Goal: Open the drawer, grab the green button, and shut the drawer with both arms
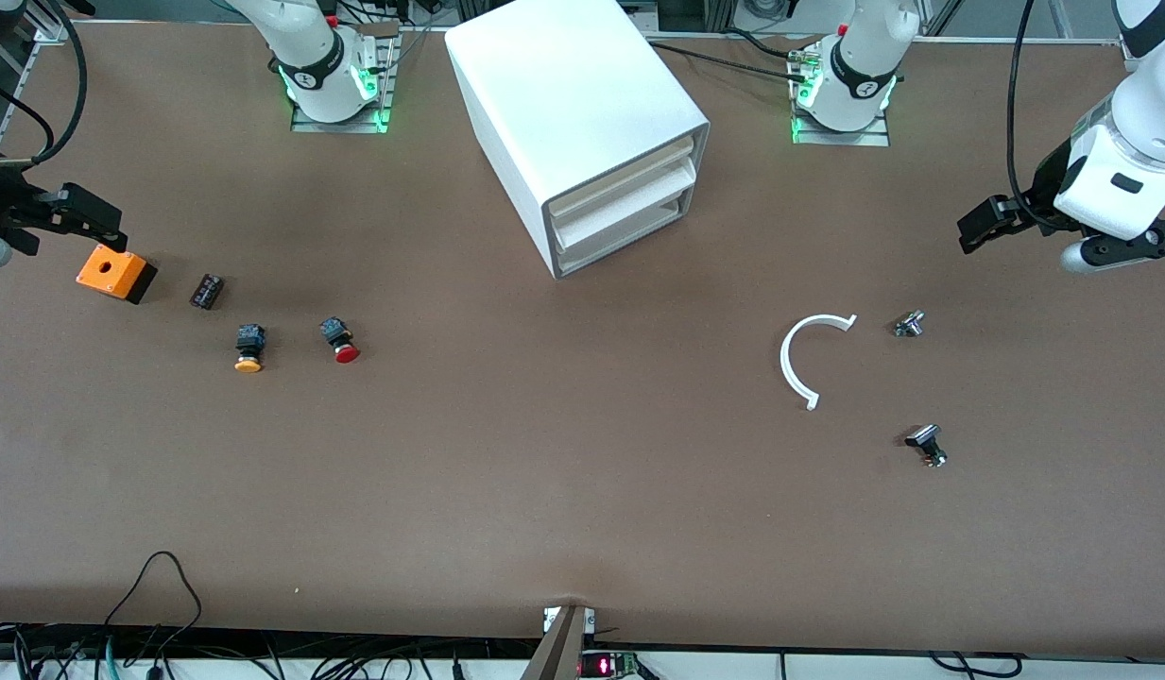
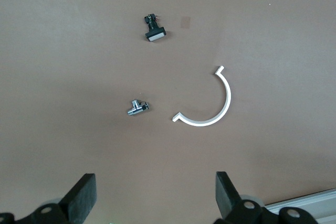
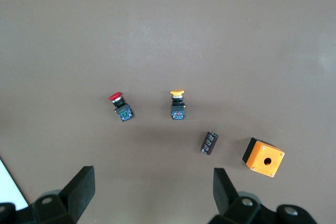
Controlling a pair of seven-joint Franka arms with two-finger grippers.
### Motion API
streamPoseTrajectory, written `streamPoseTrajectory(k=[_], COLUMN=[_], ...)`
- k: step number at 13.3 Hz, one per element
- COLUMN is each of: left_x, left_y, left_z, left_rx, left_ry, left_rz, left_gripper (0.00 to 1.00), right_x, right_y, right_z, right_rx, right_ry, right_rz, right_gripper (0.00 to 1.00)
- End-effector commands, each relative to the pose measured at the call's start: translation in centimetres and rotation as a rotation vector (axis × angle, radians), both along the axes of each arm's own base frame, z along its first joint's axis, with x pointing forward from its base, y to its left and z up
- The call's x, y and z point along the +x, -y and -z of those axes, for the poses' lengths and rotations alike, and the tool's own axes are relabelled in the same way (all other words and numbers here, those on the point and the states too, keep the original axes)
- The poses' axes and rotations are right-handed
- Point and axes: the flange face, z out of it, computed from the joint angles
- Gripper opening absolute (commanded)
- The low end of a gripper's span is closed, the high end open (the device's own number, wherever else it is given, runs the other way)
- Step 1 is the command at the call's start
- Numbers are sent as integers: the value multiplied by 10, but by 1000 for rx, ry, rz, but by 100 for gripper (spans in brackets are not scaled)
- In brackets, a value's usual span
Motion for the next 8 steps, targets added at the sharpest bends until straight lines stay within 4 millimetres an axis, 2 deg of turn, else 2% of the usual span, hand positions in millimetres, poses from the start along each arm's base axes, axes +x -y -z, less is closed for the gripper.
streamPoseTrajectory(k=[1,8], left_x=[5,5], left_y=[1,0], left_z=[-5,-4], left_rx=[-3,-4], left_ry=[-9,-17], left_rz=[14,14], left_gripper=[100,100], right_x=[-1,3], right_y=[0,-3], right_z=[-1,8], right_rx=[-13,-9], right_ry=[-8,-22], right_rz=[8,5], right_gripper=[100,100])
